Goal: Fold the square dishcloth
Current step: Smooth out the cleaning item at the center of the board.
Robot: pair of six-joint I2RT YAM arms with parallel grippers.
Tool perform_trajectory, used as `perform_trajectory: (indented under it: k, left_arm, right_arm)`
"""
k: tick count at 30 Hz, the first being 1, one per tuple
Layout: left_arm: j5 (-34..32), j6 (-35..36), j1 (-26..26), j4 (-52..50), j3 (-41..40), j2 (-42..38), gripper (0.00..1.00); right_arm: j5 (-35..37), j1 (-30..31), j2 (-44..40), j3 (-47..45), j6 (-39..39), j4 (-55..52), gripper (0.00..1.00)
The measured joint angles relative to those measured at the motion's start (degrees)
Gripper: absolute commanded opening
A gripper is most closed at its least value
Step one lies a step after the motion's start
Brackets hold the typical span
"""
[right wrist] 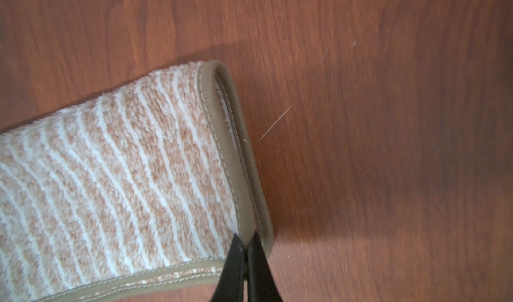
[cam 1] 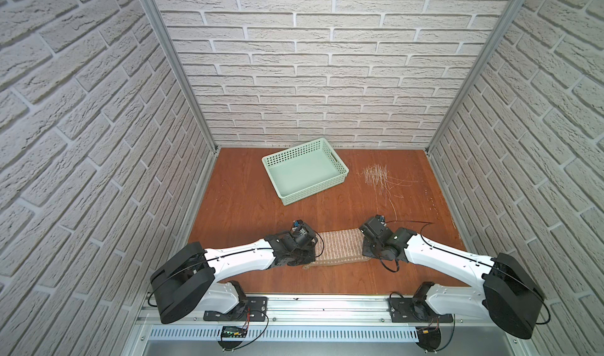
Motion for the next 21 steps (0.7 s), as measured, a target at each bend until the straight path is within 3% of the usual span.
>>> perform_trajectory:
  k: [21]
  left_arm:
    - [-0.39,0.0,-1.05,-1.77,0.57,-1.6,0.0]
  right_arm:
    - [0.72,0.0,-4.7,-0.9,0.11,-1.7,0.03]
